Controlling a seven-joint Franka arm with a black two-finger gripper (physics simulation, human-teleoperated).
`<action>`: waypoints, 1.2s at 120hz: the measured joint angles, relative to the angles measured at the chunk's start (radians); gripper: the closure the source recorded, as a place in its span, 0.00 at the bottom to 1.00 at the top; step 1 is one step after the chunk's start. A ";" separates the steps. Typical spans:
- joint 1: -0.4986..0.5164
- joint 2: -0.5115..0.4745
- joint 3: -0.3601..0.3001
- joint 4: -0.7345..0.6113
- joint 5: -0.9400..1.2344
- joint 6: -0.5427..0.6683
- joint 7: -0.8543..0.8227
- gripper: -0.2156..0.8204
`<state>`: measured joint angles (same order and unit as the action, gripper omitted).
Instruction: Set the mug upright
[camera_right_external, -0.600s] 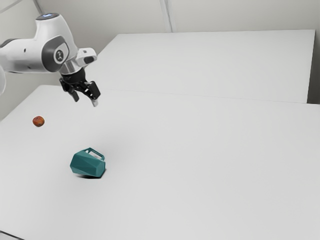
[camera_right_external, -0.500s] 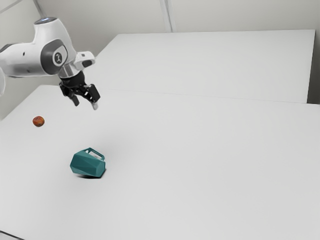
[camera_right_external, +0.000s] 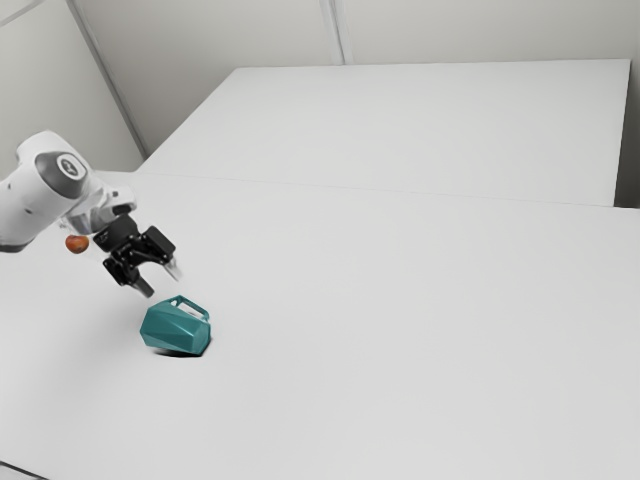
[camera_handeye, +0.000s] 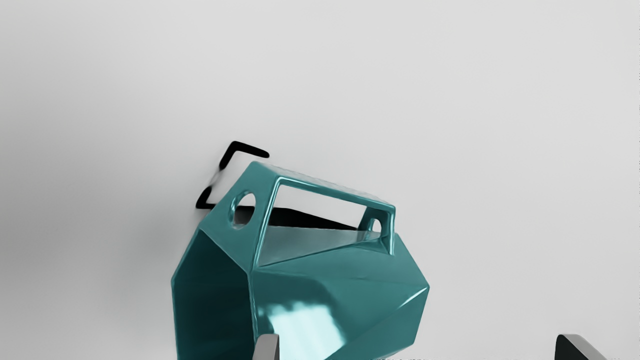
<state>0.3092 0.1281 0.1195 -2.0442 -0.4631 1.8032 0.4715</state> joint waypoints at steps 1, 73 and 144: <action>0.001 0.002 0.000 0.000 -0.001 -0.002 0.004 0.21; 0.084 0.072 0.015 -0.038 -0.054 -0.098 0.156 0.21; 0.065 0.078 0.031 -0.039 -0.116 -0.123 0.205 0.57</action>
<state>0.3745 0.2058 0.1503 -2.0831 -0.5792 1.6807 0.6762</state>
